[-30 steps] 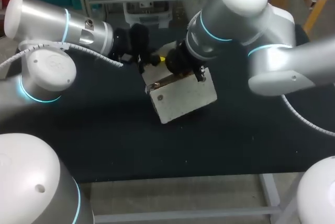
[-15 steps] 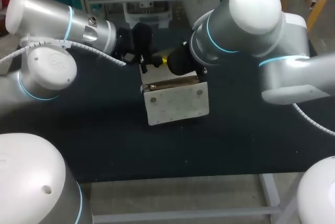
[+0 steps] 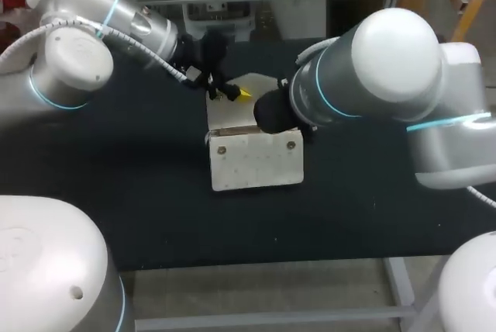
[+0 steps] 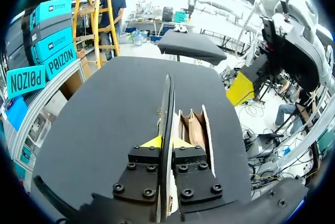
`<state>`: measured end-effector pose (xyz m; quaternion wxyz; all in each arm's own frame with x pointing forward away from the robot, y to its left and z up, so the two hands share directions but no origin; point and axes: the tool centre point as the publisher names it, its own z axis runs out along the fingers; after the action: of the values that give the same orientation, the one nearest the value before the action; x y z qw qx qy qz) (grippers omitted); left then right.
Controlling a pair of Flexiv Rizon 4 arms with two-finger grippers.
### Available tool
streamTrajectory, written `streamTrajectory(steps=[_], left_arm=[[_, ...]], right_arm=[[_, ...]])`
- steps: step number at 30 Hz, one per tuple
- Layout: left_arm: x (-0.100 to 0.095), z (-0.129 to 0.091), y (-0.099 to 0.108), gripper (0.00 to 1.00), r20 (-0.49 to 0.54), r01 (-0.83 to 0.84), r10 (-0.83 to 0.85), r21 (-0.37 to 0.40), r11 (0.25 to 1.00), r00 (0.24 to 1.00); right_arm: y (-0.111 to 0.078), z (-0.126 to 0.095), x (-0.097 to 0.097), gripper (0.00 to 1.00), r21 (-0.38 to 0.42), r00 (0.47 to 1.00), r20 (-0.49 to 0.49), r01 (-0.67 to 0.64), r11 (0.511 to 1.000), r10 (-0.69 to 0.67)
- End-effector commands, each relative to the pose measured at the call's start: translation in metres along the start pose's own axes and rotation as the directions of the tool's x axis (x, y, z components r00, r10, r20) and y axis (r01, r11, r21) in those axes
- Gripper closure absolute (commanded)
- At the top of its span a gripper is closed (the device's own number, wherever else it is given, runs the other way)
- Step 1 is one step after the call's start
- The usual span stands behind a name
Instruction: Pick up the bag, open it, inspect its contents, close it, and place it on the opposite side
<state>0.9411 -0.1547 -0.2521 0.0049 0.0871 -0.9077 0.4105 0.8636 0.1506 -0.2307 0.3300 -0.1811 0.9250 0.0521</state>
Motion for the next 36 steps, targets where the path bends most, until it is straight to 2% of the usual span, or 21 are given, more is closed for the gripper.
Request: streamTrajectory(steps=[1, 7, 16, 23, 24, 25, 27, 33, 35, 36], left_arm=[[-0.035, 0.031, -0.002, 1.0, -0.12, -0.005, 0.001, -0.027, 1.0, 0.993], [-0.053, 0.042, 0.012, 1.0, -0.093, -0.019, 0.019, -0.005, 1.0, 0.995], [-0.051, 0.055, 0.03, 1.0, -0.049, -0.046, 0.046, -0.003, 0.999, 0.998], [-0.055, 0.063, 0.042, 1.0, -0.027, -0.005, 0.004, -0.028, 1.0, 1.0], [-0.056, 0.063, 0.043, 1.0, -0.025, -0.003, 0.002, -0.03, 1.0, 1.0], [-0.057, 0.065, 0.046, 1.0, -0.025, -0.003, 0.002, -0.031, 1.0, 1.0], [-0.057, 0.065, 0.048, 1.0, -0.026, -0.003, 0.002, -0.03, 1.0, 1.0], [-0.053, 0.066, 0.053, 1.0, -0.024, -0.017, 0.016, -0.024, 1.0, 1.0], [-0.053, 0.067, 0.054, 1.0, -0.031, -0.023, 0.022, -0.025, 0.999, 0.999], [-0.053, 0.068, 0.055, 1.0, -0.043, -0.031, 0.03, -0.026, 0.999, 0.999]], right_arm=[[-0.001, -0.008, 0.019, 1.0, 0.004, 0.999, 0.04, -0.014, 1.0, 0.014], [-0.002, -0.003, 0.042, 1.0, 0.022, 0.999, 0.011, -0.046, 0.999, 0.046], [-0.004, 0.035, 0.071, 1.0, 0.011, 0.993, -0.052, -0.106, 0.994, 0.106], [-0.001, 0.042, 0.082, 1.0, 0.05, 0.99, -0.041, -0.135, 0.99, 0.137], [0.0, 0.043, 0.083, 0.95, 0.054, 0.99, -0.039, -0.135, 0.989, 0.137], [0.001, 0.043, 0.084, 0.78, 0.067, 0.99, -0.034, -0.135, 0.989, 0.137], [0.002, 0.045, 0.087, 0.64, 0.077, 0.99, -0.032, -0.134, 0.988, 0.137], [0.001, 0.053, 0.097, 0.63, 0.081, 0.987, -0.043, -0.152, 0.985, 0.156], [0.0, 0.056, 0.1, 0.61, 0.08, 0.986, -0.047, -0.157, 0.984, 0.161], [-0.002, 0.058, 0.102, 0.57, 0.079, 0.985, -0.049, -0.161, 0.984, 0.165]])
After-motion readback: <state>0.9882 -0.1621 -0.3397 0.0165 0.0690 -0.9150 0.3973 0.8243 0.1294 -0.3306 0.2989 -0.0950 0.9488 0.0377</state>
